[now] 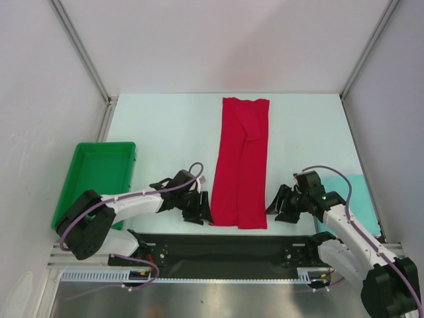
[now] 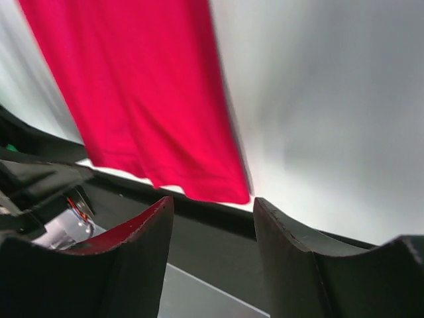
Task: Fold and stack the t-shirts
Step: Fold the tshirt
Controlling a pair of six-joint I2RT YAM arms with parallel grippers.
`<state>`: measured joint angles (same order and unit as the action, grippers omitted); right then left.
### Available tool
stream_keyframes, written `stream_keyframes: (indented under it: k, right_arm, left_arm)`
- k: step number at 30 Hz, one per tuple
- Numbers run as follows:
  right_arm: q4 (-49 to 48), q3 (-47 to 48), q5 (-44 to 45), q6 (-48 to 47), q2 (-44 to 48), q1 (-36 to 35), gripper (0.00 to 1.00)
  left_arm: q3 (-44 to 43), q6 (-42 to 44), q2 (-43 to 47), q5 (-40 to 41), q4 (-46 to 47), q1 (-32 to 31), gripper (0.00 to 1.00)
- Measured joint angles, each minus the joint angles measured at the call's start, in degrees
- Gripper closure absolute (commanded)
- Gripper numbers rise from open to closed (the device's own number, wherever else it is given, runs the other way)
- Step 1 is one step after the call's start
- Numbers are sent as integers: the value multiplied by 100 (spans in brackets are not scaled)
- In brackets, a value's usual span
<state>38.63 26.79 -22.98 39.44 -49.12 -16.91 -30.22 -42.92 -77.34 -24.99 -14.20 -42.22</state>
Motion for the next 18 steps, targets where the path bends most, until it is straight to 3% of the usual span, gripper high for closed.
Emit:
stream_keyframes:
  k: [10,18]
  right_arm:
    - [-466,-667,-271,216,-365,-249,45]
    - [-813,-828,-503,251,-503,-256,49]
  left_arm:
    - [-24,195,-229,-214,136,153,60]
    - [-24,240,-393,-291,293,153,66]
